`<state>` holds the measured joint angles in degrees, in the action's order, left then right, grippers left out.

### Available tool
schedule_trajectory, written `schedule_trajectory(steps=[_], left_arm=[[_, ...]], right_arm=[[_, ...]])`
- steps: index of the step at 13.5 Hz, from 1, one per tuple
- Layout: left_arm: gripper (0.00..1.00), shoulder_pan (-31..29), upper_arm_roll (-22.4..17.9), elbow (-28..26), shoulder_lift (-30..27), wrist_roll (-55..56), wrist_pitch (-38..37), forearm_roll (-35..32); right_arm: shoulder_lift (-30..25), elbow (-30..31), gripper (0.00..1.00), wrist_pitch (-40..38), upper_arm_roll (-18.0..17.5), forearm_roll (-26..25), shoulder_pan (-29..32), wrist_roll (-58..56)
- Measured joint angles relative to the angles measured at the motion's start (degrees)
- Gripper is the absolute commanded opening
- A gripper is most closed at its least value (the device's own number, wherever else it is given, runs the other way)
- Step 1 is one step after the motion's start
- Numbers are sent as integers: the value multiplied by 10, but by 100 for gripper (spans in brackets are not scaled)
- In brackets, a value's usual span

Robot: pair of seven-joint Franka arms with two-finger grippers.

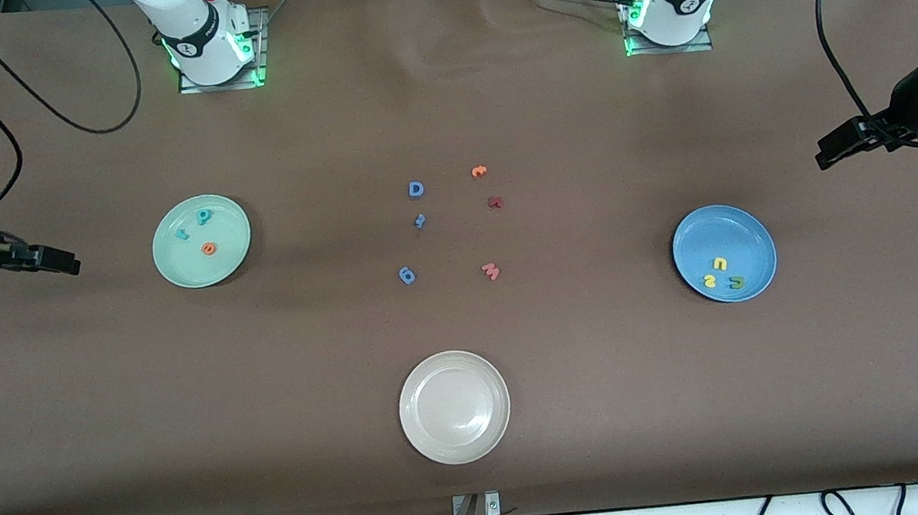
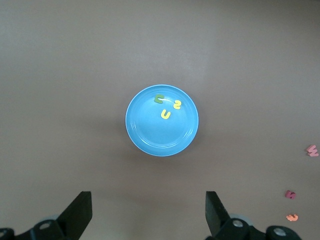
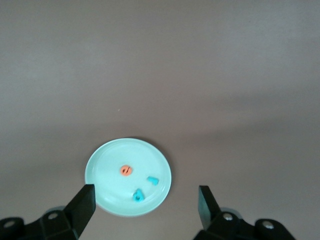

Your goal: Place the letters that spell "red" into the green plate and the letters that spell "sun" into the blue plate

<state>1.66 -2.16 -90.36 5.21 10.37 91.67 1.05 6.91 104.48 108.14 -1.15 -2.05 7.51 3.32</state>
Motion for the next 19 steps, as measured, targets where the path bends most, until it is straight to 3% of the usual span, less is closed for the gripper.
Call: schedule_trajectory(steps=[2,5,8,11,19], left_arm=[[100,0,0,0,0,0,0,0],[100,0,0,0,0,0,0,0],[100,0,0,0,0,0,0,0],[100,0,0,0,0,0,0,0],[100,0,0,0,0,0,0,0]], right_arm=[[-38,62,100,42,10,0,-14,0],[-48,65,100,57,5,-1,-23,0],[-49,22,100,17,-1,-1,-24,0],[-44,-89,100,-130,-1,-1,-24,0],[-21,-114,100,-138,-1,5,-24,6]])
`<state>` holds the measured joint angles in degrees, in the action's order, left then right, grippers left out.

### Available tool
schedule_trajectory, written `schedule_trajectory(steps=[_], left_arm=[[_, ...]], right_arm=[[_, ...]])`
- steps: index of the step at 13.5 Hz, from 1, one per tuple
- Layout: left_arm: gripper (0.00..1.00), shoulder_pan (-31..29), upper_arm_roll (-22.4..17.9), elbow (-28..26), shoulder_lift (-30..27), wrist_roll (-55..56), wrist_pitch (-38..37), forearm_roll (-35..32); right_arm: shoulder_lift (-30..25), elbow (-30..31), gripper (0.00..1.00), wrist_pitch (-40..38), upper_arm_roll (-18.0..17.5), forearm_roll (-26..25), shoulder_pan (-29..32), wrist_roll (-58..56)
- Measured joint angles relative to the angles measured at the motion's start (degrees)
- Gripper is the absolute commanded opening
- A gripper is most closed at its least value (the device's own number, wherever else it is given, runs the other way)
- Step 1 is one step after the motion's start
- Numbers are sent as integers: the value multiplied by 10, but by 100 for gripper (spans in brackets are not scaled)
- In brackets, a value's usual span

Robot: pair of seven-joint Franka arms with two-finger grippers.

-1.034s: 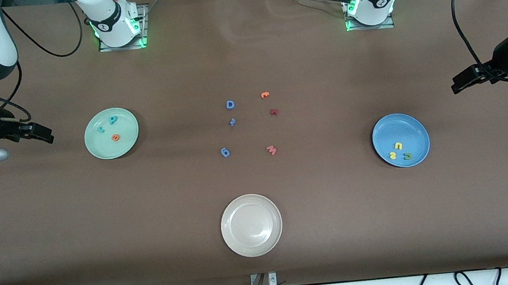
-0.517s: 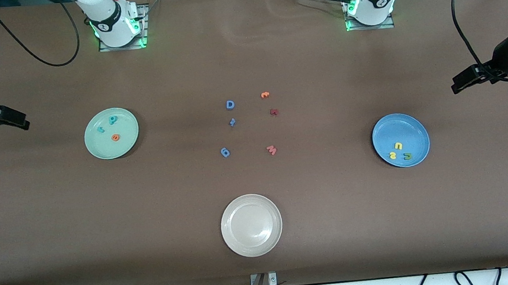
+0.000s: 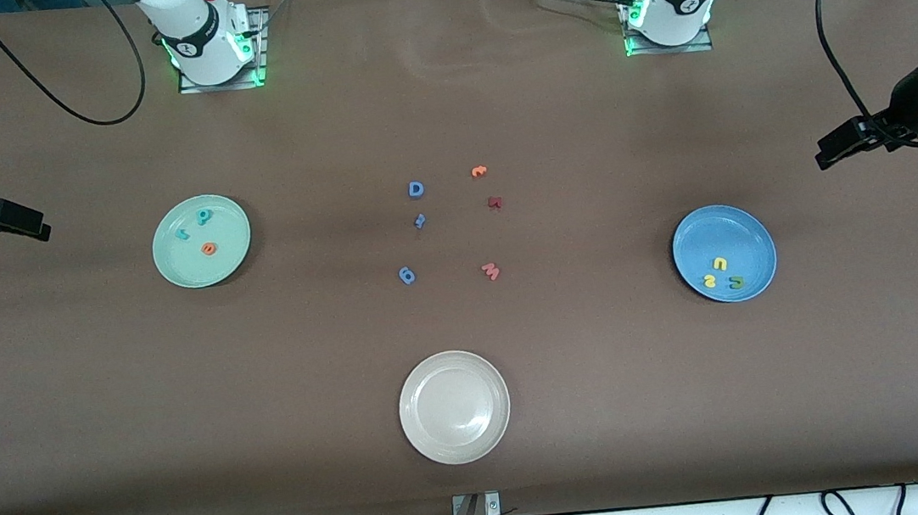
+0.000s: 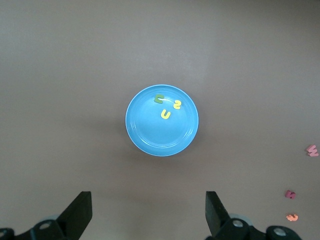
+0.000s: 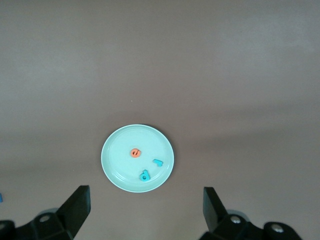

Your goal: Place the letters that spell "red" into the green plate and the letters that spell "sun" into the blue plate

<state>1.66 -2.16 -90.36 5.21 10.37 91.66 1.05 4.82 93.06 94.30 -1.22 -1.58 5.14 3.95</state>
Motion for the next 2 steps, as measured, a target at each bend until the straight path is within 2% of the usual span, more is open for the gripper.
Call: schedule_trajectory(steps=[2], left_arm=[[100,0,0,0,0,0,0,0]], right_arm=[[0,-2,100,0,0,12,0,5]])
